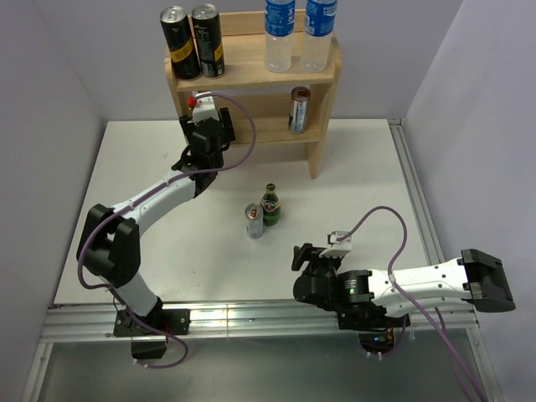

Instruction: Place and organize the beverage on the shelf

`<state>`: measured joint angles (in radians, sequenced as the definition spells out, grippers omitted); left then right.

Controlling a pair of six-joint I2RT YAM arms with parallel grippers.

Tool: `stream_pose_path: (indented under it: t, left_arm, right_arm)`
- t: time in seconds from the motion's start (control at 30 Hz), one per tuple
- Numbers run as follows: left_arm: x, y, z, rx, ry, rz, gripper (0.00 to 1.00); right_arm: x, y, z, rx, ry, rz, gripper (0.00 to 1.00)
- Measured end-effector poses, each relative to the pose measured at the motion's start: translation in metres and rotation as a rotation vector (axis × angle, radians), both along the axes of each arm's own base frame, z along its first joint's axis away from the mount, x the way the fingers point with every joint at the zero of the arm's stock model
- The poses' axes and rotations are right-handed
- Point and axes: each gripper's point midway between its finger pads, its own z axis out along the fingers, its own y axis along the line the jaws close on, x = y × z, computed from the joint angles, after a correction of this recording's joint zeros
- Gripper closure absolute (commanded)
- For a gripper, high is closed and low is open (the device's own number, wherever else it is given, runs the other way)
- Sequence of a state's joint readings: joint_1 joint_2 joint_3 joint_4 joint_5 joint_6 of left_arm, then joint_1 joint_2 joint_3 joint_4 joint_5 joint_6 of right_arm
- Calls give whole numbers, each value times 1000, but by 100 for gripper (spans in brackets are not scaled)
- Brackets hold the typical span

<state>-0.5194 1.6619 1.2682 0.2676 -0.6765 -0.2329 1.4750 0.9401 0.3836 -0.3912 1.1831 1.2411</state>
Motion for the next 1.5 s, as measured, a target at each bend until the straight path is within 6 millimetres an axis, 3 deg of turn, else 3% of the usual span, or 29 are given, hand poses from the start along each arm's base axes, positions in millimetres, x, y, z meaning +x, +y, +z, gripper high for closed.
stream_pose_path:
  t: [0.13,0.23,0.53,1.03,1.13,1.3,1.5]
  left_arm:
    - [0,-7,3,-24,-14,-23,3]
    - [0,-10,3,-29,-16,-33,1]
    - [-5,-9,-1,-45,-13,-41,1]
    - [-48,3,-14,-88,23,-49,1]
    - [-64,7,-24,-87,44,-35,1]
    - [-109,6,-43,-99,77,-47,2]
    - [-180,-36,-64,-109,106,-204,2]
  right_arm:
    - [0,-1,-1,-1,2,-2,20]
    - [0,-2,-2,-1,5,-3,20]
    - [-1,-1,-3,4,14,-3,20]
    - [-2,0,-7,9,28,-4,20]
    - [-2,0,-8,8,29,-5,20]
    - [-2,-1,-9,2,29,-7,20]
    - [-2,2,1,32,11,30,16]
